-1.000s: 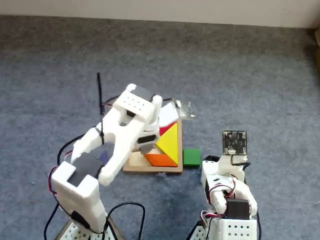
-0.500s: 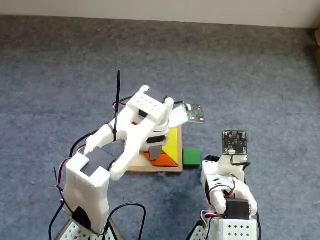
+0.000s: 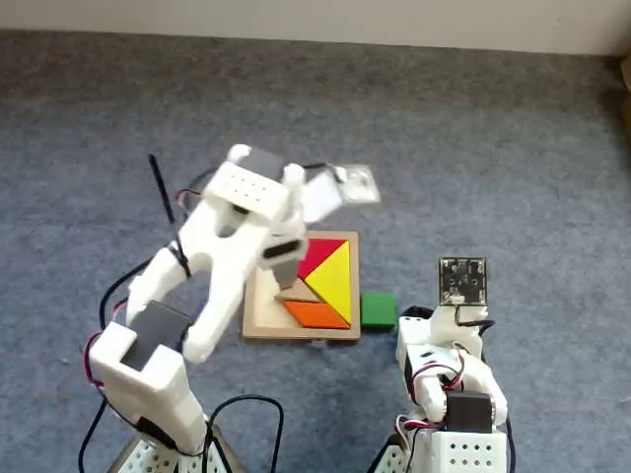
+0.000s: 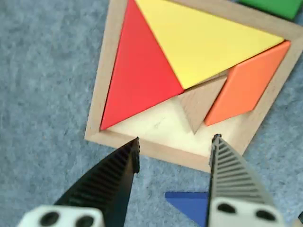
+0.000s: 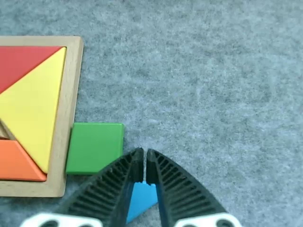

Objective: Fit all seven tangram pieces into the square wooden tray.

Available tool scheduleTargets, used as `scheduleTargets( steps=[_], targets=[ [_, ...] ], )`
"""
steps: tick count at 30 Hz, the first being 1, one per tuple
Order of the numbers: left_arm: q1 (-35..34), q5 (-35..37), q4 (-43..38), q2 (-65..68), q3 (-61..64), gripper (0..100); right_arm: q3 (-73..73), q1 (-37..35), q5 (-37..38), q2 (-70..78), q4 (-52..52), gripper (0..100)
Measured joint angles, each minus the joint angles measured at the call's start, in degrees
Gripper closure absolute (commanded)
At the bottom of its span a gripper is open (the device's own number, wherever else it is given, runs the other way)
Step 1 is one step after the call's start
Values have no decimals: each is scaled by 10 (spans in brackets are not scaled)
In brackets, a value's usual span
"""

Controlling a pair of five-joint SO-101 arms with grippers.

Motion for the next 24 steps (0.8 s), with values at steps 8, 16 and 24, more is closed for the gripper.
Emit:
scheduleTargets(
  steps=[8,16,24],
  targets=[
    [-38,2,-34,74,0,755,0,0,0,0,0,971],
    [-19,38,-47,124,-9,755,0,0,0,0,0,971],
    [4,47,-47,125,-18,755,0,0,0,0,0,971]
  ],
)
